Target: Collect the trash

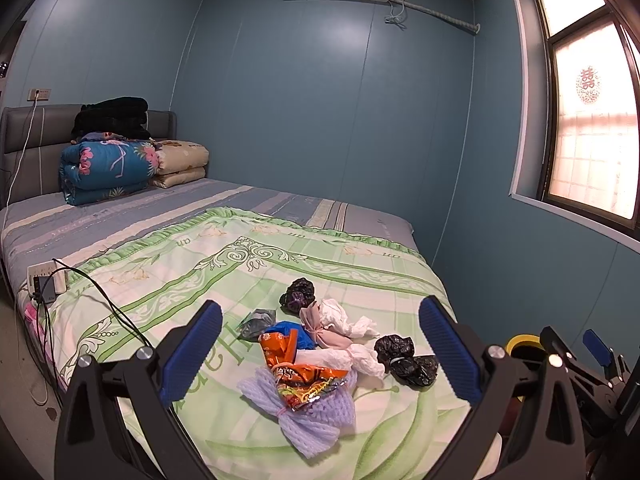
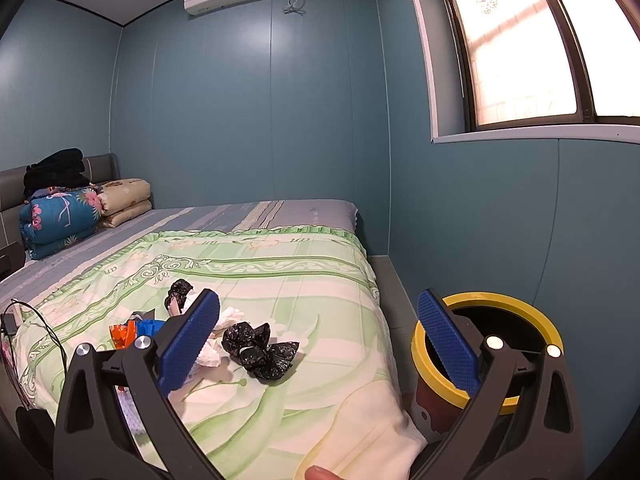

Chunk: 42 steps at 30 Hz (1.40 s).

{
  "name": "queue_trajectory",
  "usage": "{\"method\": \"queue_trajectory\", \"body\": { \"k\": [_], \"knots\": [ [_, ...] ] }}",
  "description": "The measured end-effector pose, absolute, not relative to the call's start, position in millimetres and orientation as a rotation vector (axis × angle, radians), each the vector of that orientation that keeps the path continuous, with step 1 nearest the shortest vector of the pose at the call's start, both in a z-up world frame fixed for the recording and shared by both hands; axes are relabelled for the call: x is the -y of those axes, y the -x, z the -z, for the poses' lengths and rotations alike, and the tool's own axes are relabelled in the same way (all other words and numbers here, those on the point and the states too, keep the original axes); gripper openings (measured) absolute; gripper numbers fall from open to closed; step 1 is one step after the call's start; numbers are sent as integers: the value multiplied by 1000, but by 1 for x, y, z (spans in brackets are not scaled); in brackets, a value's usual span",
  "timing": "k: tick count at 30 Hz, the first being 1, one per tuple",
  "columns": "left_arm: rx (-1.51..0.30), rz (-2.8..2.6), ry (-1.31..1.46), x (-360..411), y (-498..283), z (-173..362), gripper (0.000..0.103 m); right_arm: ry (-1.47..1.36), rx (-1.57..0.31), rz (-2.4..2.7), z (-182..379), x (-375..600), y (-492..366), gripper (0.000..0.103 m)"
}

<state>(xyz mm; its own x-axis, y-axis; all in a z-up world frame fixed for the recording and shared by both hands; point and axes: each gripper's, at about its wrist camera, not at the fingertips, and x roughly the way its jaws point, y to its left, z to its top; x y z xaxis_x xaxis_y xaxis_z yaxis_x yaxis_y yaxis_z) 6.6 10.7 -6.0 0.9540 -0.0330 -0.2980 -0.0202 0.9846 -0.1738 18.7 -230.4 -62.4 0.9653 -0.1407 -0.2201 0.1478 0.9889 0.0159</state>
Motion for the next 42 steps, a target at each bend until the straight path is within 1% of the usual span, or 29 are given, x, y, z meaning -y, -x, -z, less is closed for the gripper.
{"method": "queue_trajectory", "body": {
  "k": [9,13,23,29,35,38,42],
  "knots": [
    [-310,4,177,-13,-9,6,95,-31,-233,139,64,231,-23,95],
    [-340,-17,165,-18,-16,11,95,-40,-271,96,67,231,-33,95],
    [-478,-60,130,-51,-55,48,95,-43,-364,-44,92,230,-70,95],
    [-620,-63,163,-79,-89,83,95,-50,-480,-139,118,234,-108,95],
    [-732,49,189,-88,-113,108,95,-60,-589,-217,138,234,-146,95],
    [-764,118,217,-83,-130,111,95,1,-615,-233,146,226,-163,95],
    [-800,163,263,-77,-156,112,95,-9,-647,-358,152,222,-186,95]
  ]
}}
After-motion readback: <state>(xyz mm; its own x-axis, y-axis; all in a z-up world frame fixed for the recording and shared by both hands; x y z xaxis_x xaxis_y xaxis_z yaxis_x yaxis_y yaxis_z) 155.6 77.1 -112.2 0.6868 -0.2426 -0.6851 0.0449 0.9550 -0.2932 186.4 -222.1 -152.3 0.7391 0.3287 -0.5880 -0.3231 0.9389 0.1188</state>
